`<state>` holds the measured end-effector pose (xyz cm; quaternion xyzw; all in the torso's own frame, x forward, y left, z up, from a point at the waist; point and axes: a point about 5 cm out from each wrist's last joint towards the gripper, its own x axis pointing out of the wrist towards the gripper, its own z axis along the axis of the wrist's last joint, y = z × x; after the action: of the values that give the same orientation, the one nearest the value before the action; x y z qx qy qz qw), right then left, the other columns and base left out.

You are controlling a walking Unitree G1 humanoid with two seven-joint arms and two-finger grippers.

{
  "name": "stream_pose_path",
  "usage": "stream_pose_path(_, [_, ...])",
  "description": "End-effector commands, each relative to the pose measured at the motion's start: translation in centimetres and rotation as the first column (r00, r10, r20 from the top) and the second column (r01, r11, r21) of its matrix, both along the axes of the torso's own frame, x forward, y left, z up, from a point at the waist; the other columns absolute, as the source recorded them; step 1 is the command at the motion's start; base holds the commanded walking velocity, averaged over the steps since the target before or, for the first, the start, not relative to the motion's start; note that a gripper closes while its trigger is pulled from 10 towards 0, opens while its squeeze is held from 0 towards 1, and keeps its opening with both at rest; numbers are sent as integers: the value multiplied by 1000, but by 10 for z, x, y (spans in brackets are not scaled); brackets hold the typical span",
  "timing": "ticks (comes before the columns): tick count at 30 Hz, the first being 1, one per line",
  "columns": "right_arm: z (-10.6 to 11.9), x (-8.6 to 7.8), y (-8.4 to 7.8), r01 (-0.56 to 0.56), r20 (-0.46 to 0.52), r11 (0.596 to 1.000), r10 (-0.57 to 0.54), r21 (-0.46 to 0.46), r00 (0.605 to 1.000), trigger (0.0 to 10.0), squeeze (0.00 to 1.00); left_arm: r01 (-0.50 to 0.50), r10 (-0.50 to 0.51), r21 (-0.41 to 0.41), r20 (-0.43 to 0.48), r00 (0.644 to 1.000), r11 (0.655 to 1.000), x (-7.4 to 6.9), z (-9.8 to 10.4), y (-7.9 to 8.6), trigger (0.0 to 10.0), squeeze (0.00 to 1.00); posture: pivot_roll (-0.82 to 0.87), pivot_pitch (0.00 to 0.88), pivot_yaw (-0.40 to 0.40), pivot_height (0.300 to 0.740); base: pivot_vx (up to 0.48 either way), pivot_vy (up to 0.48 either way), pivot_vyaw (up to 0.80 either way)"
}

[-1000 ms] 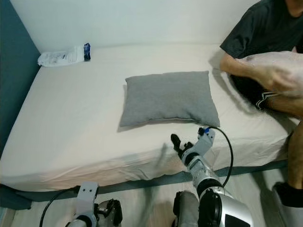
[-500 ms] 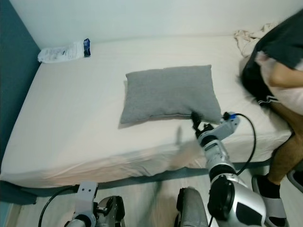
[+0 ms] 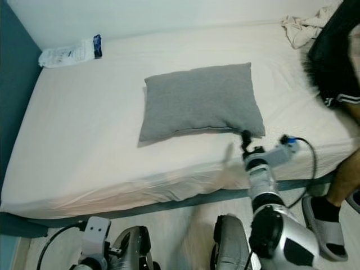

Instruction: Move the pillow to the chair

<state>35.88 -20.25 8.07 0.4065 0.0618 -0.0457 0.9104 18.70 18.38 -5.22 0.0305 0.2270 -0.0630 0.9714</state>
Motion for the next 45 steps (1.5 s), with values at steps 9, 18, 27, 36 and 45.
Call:
stream_pose_path(9, [-8,-2,56,-284,13,956,285,-69,958,10000,0,-57,57,-18,-21,998,998,12,1,1,10000,0,78,195,-28,630,0,0,-89])
stream_pose_path(18, [-39,-24,81,-449,-129,881,432,-150,892,10000,0,-89,89,-30,-16,996,996,32,8,-2,10000,0,66,83,-68,667,0,0,0])
stream_pose_path(27, [-65,-46,93,-544,-231,821,503,-174,833,10000,0,-132,128,-38,-89,988,991,24,-2,-3,10000,0,62,20,-73,704,0,0,0])
stream_pose_path(36, [-110,-91,95,-679,-480,696,525,-234,703,10000,0,-170,162,-36,-172,972,985,14,-12,-4,10000,0,77,0,-91,722,0,0,0])
stream_pose_path(45, [-142,-131,78,-754,-652,613,474,-238,591,10000,0,-173,163,-36,-192,968,984,13,-14,-8,10000,0,79,0,-99,722,0,0,0])
